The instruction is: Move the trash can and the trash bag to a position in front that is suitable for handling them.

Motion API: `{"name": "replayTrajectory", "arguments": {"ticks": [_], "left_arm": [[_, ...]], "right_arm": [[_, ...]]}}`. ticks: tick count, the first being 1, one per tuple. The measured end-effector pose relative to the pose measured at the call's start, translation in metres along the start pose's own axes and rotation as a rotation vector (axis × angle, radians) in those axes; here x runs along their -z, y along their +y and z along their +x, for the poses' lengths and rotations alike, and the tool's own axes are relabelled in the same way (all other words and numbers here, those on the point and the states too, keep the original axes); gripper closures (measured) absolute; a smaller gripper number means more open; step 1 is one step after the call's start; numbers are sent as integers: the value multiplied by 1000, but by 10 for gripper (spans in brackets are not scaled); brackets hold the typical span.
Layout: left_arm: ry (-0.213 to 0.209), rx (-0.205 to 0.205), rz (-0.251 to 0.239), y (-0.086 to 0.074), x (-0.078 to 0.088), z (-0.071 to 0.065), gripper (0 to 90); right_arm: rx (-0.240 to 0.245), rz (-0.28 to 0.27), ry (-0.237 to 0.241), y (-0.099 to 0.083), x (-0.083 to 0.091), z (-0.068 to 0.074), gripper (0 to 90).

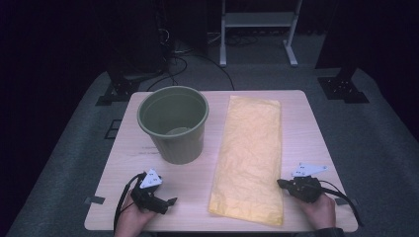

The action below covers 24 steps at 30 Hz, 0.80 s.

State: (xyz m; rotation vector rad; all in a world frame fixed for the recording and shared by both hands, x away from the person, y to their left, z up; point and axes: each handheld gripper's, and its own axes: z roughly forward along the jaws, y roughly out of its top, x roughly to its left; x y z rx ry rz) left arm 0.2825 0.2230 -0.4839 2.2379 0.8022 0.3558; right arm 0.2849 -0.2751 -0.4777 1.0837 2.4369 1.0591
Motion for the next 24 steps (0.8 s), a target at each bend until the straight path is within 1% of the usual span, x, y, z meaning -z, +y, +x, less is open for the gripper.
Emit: {"name": "replayTrajectory", "arguments": {"ticks": [4, 5, 7, 8, 9, 12, 14, 18, 19, 21, 22, 24], "left_arm": [[0, 0, 0, 0, 0, 0, 0], [0, 0, 0, 0, 0, 0, 0], [0, 0, 0, 0, 0, 0, 0], [0, 0, 0, 0, 0, 0, 0], [0, 0, 0, 0, 0, 0, 0], [0, 0, 0, 0, 0, 0, 0], [0, 1, 0, 0, 0, 0, 0], [0, 0, 0, 0, 0, 0, 0], [0, 0, 0, 0, 0, 0, 0], [0, 0, 0, 0, 0, 0, 0], [0, 0, 0, 0, 0, 0, 0], [0, 0, 0, 0, 0, 0, 0]], "right_arm": [[9, 6, -16, 1, 1, 0, 900], [6, 0, -34, 0, 5, -2, 900], [2, -3, -43, 0, 7, -4, 900], [-3, -4, -63, -1, 11, -7, 900], [-3, -4, -63, -1, 11, -7, 900], [-5, 7, -91, -4, 16, -11, 900], [-12, 4, -100, -6, 19, -14, 900], [-36, 4, -150, -11, 29, -23, 900], [-36, 4, -150, -11, 29, -23, 900], [-47, 2, -171, -13, 34, -28, 900], [-56, 2, -189, -16, 38, -32, 900], [-71, 4, -207, -19, 41, -37, 900]]}}
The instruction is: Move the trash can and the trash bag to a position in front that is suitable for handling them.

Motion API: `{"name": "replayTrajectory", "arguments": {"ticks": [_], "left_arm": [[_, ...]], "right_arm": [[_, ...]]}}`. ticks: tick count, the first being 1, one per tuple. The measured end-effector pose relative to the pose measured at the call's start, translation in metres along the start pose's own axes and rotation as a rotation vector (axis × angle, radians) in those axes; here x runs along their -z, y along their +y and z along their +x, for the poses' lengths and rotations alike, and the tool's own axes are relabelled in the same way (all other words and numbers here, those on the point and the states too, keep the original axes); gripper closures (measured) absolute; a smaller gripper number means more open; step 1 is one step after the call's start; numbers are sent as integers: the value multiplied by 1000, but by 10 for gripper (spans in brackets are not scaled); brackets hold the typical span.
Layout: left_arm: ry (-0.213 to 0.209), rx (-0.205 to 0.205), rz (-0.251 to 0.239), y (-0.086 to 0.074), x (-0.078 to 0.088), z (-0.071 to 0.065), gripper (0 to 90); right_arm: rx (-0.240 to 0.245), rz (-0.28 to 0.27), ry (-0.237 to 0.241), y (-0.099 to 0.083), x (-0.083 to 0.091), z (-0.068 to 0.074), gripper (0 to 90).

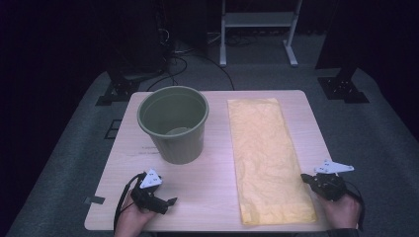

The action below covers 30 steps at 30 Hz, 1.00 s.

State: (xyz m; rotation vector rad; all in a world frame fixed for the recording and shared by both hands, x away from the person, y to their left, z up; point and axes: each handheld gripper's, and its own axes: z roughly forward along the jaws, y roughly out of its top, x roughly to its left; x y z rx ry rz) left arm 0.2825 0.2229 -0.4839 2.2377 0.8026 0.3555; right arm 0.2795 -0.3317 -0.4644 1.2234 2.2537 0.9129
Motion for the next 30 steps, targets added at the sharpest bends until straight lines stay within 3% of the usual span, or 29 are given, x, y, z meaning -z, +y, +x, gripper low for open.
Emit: {"name": "replayTrajectory", "arguments": {"ticks": [4, 6, 11, 17, 18, 22, 27, 28, 29, 30], "left_arm": [[0, 0, 0, 0, 0, 0, 0], [0, 0, 0, 0, 0, 0, 0], [0, 0, 0, 0, 0, 0, 0], [0, 0, 0, 0, 0, 0, 0], [0, 0, 0, 0, 0, 0, 0], [0, 0, 0, 0, 0, 0, 0], [0, 0, 0, 0, 0, 0, 0], [0, 0, 0, 0, 0, 0, 0], [0, 0, 0, 0, 0, 0, 0], [0, 0, 0, 0, 0, 0, 0]], "right_arm": [[-16, 8, -49, -3, 4, -9, 900], [-37, -4, -66, -5, 6, -13, 847], [-47, -40, -64, -3, 10, -10, 598], [2, -25, 64, 8, -5, 12, 398], [-5, 3, 130, 11, -15, 19, 328], [4, 29, 159, 15, -25, 29, 262], [5, 33, 194, 18, -34, 36, 242], [13, 29, 190, 18, -34, 37, 246], [20, 31, 167, 17, -34, 37, 333], [20, 31, 167, 17, -34, 37, 333]]}}
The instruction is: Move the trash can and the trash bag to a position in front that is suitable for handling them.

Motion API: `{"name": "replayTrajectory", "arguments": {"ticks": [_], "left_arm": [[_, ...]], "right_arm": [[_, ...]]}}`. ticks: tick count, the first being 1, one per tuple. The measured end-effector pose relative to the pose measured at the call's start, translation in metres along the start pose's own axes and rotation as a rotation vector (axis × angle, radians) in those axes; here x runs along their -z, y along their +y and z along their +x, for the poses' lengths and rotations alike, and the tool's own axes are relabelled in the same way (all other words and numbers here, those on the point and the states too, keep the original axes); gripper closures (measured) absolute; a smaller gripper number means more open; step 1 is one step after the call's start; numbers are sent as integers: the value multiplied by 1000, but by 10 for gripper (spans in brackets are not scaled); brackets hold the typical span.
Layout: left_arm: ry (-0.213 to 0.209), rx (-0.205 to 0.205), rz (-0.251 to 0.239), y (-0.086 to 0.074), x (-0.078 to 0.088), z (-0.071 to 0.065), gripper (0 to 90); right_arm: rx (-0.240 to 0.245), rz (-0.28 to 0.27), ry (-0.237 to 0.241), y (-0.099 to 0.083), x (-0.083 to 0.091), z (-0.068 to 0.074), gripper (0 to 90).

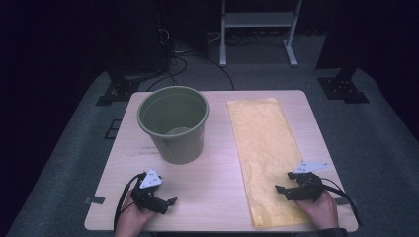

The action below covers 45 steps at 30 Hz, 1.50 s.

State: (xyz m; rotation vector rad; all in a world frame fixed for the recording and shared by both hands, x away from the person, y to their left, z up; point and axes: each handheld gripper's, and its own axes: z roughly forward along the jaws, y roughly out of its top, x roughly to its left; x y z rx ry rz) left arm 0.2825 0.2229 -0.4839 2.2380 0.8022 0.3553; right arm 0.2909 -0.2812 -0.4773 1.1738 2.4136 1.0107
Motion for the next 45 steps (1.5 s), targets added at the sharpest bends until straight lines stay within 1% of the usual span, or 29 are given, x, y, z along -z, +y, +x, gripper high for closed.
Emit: {"name": "replayTrajectory", "arguments": {"ticks": [1, 2, 3, 4, 8, 9, 12, 14, 15, 16, 19, 21, 22, 25, 26, 27, 28, 29, 30, 31, 32, 33, 35, 36, 37, 39, 42, 45], "left_arm": [[0, 0, 0, 0, 0, 0, 0], [0, 0, 0, 0, 0, 0, 0], [0, 0, 0, 0, 0, 0, 0], [0, 0, 0, 0, 0, 0, 0], [0, 0, -1, 0, 0, 0, 0], [0, 0, 0, 0, 0, 0, 0], [0, 0, 0, 0, 0, 0, 0], [0, 0, 0, 0, 0, 0, 0], [0, 0, 0, 0, 0, 0, 0], [0, 0, 0, 0, 0, 0, 0], [0, 0, 0, 0, 0, 0, 0], [0, 0, 0, 0, 0, 0, 0], [0, 0, 0, 0, 0, 0, 0], [0, 0, 0, 0, 0, 0, 0], [0, 0, 0, 0, 0, 0, 0], [0, 0, 0, 0, 0, 0, 0], [0, 0, 0, 0, 0, 0, 0], [0, 0, 0, 0, 0, 0, 0], [0, 0, 0, 0, 0, 0, 0], [0, 1, 0, 0, 0, 0, 0], [0, 0, 0, 0, 0, 0, 0], [0, 0, 0, 0, 0, 0, 0], [0, 0, 0, 0, 0, 0, 0], [0, 0, 0, 0, 0, 0, 0], [0, 0, 0, 0, 0, 0, 0], [0, 0, 0, 0, 0, 0, 0], [0, -1, 0, 0, 0, 0, 0], [-1, -2, -1, 0, 0, 0, 0]], "right_arm": [[15, -5, -28, -1, 1, 1, 378], [22, -16, -37, -2, 1, 2, 444], [19, -22, -40, -3, 2, 3, 501], [23, -28, -37, -3, 2, 3, 582], [29, -34, -21, -4, 3, 4, 855], [30, -32, -7, -4, 3, 4, 896], [37, -28, -7, -3, 3, 3, 900], [48, -20, -35, -4, 5, 2, 900], [54, -26, -55, -5, 11, -1, 900], [54, -26, -55, -5, 11, -1, 900], [40, -37, -64, -9, 20, -6, 899], [40, -21, -70, -15, 26, -9, 896], [38, 9, -65, -22, 31, -11, 893], [40, 24, -54, -26, 37, -9, 893], [45, 25, -56, -28, 39, -8, 873], [42, 25, -63, -31, 45, -6, 773], [42, 25, -63, -31, 45, -6, 773], [42, 17, -65, -31, 47, -6, 716], [35, -3, -71, -30, 49, -6, 612], [25, -19, -80, -27, 50, -6, 532], [12, -32, -77, -24, 50, -6, 456], [6, -42, -77, -22, 49, -7, 411], [-6, -57, -77, -16, 45, -8, 365], [-7, -68, -75, -12, 41, -9, 331], [-10, -73, -76, -10, 38, -9, 319], [-13, -80, -55, -4, 32, -12, 310], [-16, -95, -50, 2, 24, -14, 283], [-10, -95, -56, 6, 16, -16, 238]]}}
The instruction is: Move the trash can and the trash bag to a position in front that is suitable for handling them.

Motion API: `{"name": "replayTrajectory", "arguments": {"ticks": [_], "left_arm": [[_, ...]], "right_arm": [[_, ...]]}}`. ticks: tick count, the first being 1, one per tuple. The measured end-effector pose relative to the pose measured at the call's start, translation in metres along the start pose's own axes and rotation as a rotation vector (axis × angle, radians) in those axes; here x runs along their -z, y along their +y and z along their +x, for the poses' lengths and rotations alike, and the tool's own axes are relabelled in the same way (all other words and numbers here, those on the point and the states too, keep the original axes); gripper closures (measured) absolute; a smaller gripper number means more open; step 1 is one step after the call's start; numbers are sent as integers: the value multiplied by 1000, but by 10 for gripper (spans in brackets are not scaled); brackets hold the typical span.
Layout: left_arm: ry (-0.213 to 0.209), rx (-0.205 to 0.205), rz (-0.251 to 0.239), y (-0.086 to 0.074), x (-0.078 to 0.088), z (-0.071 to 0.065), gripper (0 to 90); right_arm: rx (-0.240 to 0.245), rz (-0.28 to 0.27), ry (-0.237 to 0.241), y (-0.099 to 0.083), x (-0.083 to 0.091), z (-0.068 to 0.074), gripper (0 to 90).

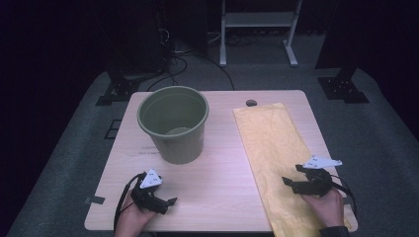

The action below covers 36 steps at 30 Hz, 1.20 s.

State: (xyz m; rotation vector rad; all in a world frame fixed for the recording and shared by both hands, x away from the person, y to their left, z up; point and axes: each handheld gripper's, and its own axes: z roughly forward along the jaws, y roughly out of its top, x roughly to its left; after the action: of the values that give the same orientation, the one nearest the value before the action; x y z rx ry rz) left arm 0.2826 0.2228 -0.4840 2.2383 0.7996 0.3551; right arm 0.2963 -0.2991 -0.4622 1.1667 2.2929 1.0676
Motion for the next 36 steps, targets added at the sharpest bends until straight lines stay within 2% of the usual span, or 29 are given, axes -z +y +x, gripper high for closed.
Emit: {"name": "replayTrajectory", "arguments": {"ticks": [5, 8, 10, 12, 25, 36], "left_arm": [[-3, -3, 0, 0, 0, 0, 0], [1, 1, -1, 0, 0, 0, 0], [1, 2, -1, 0, 0, 0, 0], [0, 5, 0, 0, 0, 0, 0], [-22, 45, -4, 3, 6, 3, 0], [-36, 87, -43, 12, 18, 7, 0]], "right_arm": [[13, 14, 0, 0, -14, -2, 207], [-1, 38, 20, -6, -22, -7, 184], [5, 43, 16, -7, -23, -7, 176], [28, 47, 8, -8, -26, -4, 125], [29, 36, 12, -10, -26, -5, 125], [28, 36, 11, -10, -26, -5, 125]]}}
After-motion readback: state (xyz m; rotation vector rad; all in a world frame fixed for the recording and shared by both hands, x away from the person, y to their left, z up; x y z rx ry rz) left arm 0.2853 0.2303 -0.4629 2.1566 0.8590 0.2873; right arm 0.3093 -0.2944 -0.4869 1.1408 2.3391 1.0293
